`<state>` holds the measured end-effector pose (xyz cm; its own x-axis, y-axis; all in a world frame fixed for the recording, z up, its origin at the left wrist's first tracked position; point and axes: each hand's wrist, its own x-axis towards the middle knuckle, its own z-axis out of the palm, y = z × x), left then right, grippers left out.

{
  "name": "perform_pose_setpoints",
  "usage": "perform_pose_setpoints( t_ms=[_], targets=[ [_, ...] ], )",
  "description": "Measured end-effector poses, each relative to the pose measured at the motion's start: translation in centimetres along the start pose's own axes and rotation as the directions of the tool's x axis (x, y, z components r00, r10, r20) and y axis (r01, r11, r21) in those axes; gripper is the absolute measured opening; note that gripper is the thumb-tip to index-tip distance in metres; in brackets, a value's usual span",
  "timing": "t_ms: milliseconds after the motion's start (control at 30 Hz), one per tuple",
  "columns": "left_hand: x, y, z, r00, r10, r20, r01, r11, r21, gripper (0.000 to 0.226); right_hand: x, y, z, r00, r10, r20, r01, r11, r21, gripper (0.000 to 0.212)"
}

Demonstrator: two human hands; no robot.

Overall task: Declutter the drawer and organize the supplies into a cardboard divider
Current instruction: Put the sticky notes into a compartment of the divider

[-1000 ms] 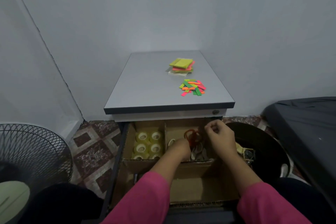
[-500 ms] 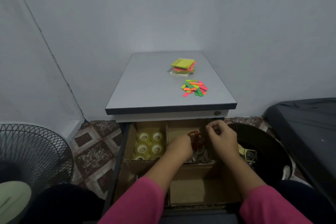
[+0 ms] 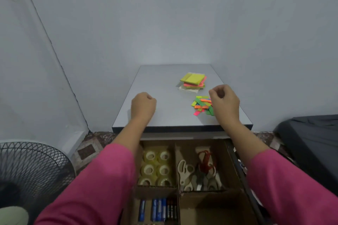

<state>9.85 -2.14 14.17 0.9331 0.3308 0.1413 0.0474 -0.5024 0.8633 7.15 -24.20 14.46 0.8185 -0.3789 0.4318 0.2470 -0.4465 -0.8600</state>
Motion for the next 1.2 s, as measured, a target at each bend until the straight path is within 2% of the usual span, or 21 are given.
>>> perform_pose_setpoints(
  t_ms=[133, 267, 400, 533, 667, 833, 1000, 1200],
  targets=[
    [2.6, -1.6, 0.0, 1.0, 0.0, -0.031, 0.0, 1.0, 0.006, 0.016, 5.8, 0.3, 2.3, 0.975, 0.215, 0.051, -0.211, 0.975, -0.072, 0.03],
    [3.1, -2.3, 0.1, 1.0, -0.017, -0.01, 0.016, 0.996, -0.09, 0.013, 10.6, 1.3, 5.3, 0.914, 0.391, 0.107, -0.38, 0.918, -0.11, 0.031],
    [3.1, -2.6, 0.0, 0.999, -0.031, 0.013, 0.033, 0.975, -0.22, 0.012, 13.5, 1.8, 7.4, 0.873, 0.468, 0.137, -0.458, 0.883, -0.1, 0.061],
    [3.1, -2.6, 0.1, 1.0, -0.021, 0.005, 0.021, 0.963, -0.27, 0.016, 15.1, 1.8, 9.1, 0.865, 0.475, 0.158, -0.44, 0.872, -0.212, 0.074],
    [3.3, -2.7, 0.3, 1.0, -0.02, -0.011, 0.016, 0.956, -0.292, 0.014, 15.6, 1.6, 9.7, 0.862, 0.444, 0.243, -0.326, 0.854, -0.405, 0.067],
    [3.5, -2.8, 0.4, 0.999, -0.02, -0.039, 0.006, 0.945, -0.326, 0.015, 15.3, 0.1, 10.7, 0.797, 0.433, 0.421, -0.241, 0.867, -0.436, 0.072],
    [3.8, -3.0, 0.5, 0.995, -0.001, -0.098, -0.032, 0.942, -0.334, 0.017, 13.1, -1.9, 12.6, 0.635, 0.398, 0.662, -0.162, 0.906, -0.39, 0.073],
    [3.6, -2.8, 0.2, 0.992, 0.012, -0.127, -0.045, 0.964, -0.261, 0.018, 10.2, -4.0, 12.2, 0.462, 0.386, 0.799, -0.154, 0.922, -0.356, 0.061]
  ],
)
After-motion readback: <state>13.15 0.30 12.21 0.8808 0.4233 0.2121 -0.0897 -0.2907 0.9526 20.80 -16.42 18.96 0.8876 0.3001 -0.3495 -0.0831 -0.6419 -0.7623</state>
